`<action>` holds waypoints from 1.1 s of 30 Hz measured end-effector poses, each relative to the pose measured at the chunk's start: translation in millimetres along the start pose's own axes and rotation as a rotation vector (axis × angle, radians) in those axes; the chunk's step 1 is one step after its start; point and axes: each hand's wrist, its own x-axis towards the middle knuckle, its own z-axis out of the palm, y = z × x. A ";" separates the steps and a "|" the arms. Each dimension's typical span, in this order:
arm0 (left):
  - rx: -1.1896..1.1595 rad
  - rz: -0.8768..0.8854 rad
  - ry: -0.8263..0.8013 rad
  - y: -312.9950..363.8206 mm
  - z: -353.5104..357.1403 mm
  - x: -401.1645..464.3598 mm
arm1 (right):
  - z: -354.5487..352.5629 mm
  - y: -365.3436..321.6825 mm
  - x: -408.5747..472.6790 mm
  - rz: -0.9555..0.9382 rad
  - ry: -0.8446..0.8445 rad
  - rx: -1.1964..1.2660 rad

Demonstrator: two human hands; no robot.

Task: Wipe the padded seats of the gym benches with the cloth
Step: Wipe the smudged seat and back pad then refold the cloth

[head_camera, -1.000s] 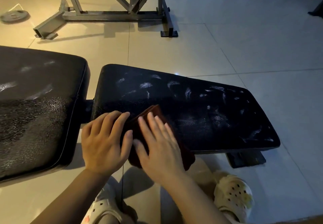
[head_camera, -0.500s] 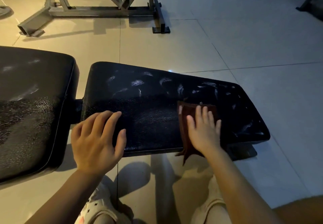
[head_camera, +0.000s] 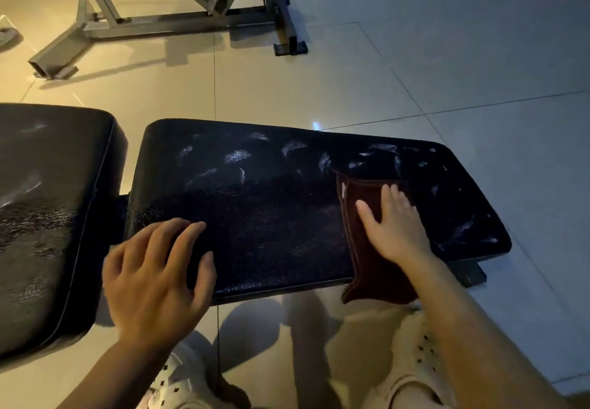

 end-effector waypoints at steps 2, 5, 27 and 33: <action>0.003 0.020 0.003 -2.4 1.9 -1.0 | -9.1 3.2 16.6 -0.020 -0.008 0.009; 0.014 0.010 -0.009 -3.0 2.4 -1.4 | -0.8 -5.9 -9.2 -0.081 0.053 0.006; -0.016 0.018 0.030 -3.2 3.0 -2.7 | 12.2 -15.5 -99.6 0.021 -0.001 0.142; -0.028 0.023 0.056 -2.4 4.2 -1.4 | 9.2 -17.7 -36.5 -0.014 0.026 0.104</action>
